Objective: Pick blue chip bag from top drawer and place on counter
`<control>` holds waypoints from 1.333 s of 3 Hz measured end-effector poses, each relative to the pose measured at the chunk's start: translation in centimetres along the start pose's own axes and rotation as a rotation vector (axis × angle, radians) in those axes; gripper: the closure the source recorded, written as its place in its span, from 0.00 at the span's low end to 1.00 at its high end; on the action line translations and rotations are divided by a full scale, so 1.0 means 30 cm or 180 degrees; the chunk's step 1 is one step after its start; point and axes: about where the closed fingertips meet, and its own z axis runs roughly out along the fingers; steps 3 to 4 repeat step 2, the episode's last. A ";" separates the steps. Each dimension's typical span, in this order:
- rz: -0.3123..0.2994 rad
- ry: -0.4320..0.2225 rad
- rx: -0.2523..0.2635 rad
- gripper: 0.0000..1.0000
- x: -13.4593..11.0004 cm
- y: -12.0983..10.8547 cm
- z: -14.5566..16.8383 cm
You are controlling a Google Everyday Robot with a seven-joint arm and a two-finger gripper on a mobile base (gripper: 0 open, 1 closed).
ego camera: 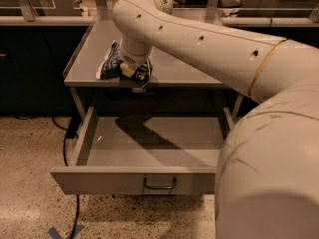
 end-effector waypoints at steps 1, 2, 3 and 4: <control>0.0000 0.0000 -0.0001 0.00 0.000 0.000 0.000; 0.0000 0.0000 -0.0001 0.00 0.000 0.000 0.000; 0.0000 0.0000 -0.0001 0.00 0.000 0.000 0.000; 0.0000 0.0000 -0.0001 0.00 0.000 0.000 0.000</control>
Offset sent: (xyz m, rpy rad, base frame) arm 0.0000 0.0000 0.0000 0.0000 0.0000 0.0000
